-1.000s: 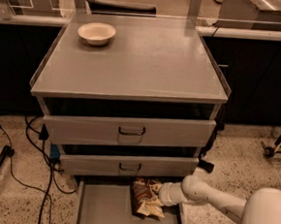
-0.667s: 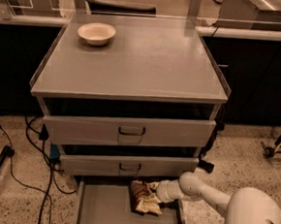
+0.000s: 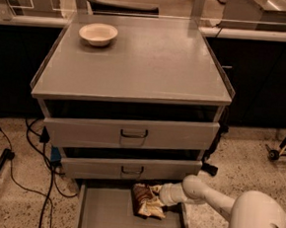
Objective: Place brown chip bag into bottom drawer
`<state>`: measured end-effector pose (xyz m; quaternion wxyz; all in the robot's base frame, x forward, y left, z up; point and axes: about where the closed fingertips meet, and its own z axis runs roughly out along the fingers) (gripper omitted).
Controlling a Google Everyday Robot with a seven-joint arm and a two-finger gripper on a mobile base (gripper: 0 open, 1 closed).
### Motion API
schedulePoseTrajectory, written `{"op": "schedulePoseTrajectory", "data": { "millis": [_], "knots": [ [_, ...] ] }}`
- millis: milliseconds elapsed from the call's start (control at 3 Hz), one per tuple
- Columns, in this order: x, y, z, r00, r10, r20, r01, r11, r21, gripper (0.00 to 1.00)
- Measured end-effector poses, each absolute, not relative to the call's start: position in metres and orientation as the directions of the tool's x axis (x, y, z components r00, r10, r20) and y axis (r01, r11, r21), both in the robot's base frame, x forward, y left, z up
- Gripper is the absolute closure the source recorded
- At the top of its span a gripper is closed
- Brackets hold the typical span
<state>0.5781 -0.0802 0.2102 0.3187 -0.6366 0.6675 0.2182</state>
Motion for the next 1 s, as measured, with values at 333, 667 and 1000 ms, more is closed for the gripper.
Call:
{"op": "schedulePoseTrajectory", "data": {
  "millis": [333, 667, 1000],
  "knots": [
    [0.5781, -0.0802, 0.2102, 0.014, -0.711, -0.703, -0.989, 0.094, -0.115, 0.51],
    [0.5780, -0.0802, 0.2101, 0.014, -0.711, -0.703, -0.989, 0.094, -0.114, 0.27],
    [0.5780, -0.0801, 0.2101, 0.014, -0.711, -0.703, -0.989, 0.094, -0.114, 0.00]
  ]
}}
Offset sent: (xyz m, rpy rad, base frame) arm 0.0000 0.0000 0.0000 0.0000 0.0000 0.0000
